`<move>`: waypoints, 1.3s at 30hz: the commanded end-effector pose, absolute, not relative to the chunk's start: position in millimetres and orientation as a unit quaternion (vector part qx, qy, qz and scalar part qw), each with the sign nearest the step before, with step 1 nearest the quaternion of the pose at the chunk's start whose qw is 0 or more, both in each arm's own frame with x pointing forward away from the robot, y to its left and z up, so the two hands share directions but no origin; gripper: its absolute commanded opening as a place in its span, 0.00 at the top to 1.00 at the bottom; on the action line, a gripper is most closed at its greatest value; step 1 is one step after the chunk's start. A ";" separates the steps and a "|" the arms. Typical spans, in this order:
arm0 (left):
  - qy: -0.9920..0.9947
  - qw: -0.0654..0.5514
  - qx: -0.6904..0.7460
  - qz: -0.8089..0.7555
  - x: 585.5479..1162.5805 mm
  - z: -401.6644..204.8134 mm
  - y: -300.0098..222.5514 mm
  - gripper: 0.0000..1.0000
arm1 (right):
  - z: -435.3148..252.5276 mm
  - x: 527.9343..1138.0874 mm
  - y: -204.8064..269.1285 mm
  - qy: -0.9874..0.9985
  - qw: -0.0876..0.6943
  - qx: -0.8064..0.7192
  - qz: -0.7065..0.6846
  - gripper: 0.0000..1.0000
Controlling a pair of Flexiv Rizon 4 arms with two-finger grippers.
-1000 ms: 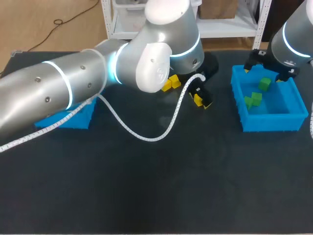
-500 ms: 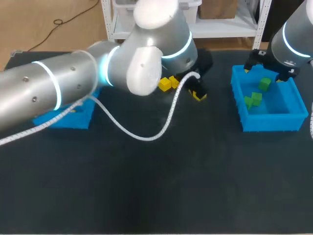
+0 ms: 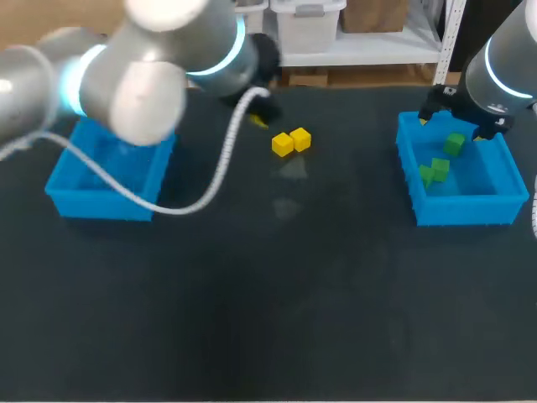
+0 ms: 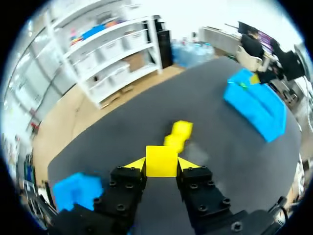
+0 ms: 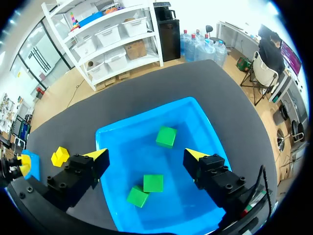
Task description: Put the green cubes in the right bin and the yellow cubes in the left bin.
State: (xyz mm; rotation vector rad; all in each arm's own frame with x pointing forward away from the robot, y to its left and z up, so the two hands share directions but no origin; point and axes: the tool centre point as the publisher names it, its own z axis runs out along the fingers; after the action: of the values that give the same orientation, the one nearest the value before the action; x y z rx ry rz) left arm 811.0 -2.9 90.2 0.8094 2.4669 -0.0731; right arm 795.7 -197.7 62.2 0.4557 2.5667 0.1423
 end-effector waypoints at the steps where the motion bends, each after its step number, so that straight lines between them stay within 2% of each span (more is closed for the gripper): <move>1: 0.918 0.314 0.242 -0.016 754.0 131.6 89.8 1.00 | 61.8 794.6 -197.7 0.948 0.265 0.169 0.052 0.00; 9: 0.940 0.303 0.155 0.021 729.4 131.1 167.3 1.00 | 61.8 794.6 -197.7 0.948 0.265 0.169 0.052 0.00; 19: 0.952 0.280 0.116 0.039 714.0 109.7 192.0 1.00 | 61.8 794.6 -197.7 0.948 0.265 0.169 0.052 0.00; 20: 0.953 0.279 0.109 0.051 714.5 108.6 193.9 0.82 | 61.8 794.6 -197.7 0.948 0.265 0.169 0.052 0.00; 21: 0.953 0.279 0.106 0.058 715.2 107.9 195.3 0.47 | 61.8 794.6 -197.7 0.948 0.265 0.169 0.052 0.00; 22: 0.952 0.279 0.108 0.060 715.6 107.6 196.2 0.00 | 61.8 794.6 -197.7 0.948 0.265 0.169 0.052 0.00; 29: 0.949 0.289 0.106 0.060 722.7 109.6 192.0 0.00 | 61.8 794.6 -197.7 0.948 0.265 0.169 0.052 0.00; 39: 0.920 0.320 0.217 -0.061 749.5 130.7 102.3 0.00 | 61.8 794.6 -197.7 0.948 0.265 0.169 0.052 0.00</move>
State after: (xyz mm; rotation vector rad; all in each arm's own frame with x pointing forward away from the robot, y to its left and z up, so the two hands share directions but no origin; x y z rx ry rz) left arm 732.2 116.3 137.2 0.5033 2.4150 -0.0571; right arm 795.7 -197.7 62.2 0.4558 2.5667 0.1421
